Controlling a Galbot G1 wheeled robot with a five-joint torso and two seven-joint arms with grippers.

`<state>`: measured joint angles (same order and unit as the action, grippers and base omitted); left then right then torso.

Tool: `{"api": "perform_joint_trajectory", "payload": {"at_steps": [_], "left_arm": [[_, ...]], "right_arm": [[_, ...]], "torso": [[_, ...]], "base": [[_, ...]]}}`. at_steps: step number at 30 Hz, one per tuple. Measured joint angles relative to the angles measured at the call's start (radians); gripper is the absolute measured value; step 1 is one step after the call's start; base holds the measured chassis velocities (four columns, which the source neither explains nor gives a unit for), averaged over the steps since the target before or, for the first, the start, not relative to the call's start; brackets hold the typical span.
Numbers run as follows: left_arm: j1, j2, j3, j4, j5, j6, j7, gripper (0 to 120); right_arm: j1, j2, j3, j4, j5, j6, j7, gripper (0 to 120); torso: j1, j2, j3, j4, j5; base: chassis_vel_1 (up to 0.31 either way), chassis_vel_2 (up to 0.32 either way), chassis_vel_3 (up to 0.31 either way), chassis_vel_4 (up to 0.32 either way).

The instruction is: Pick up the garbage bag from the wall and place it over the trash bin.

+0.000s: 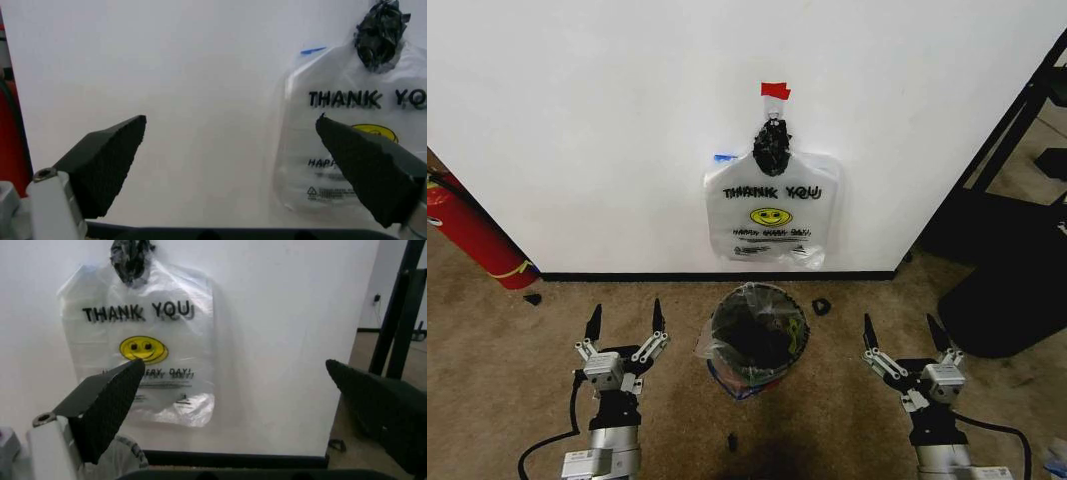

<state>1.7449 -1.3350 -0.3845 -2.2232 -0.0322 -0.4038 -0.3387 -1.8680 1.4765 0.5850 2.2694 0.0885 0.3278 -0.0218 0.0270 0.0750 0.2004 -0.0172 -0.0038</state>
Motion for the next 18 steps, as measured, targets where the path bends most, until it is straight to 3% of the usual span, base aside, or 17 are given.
{"api": "perform_joint_trajectory", "payload": {"at_steps": [18], "left_arm": [[-0.002, 0.0, 0.002, -0.002, 0.002, 0.016, -0.012, 100]], "right_arm": [[0.01, 0.016, -0.013, -0.017, 0.007, 0.007, -0.008, 100]], "torso": [[0.0, 0.0, 0.0, 0.0, 0.0]], "base": [[0.0, 0.0, 0.0, 0.0]]}}
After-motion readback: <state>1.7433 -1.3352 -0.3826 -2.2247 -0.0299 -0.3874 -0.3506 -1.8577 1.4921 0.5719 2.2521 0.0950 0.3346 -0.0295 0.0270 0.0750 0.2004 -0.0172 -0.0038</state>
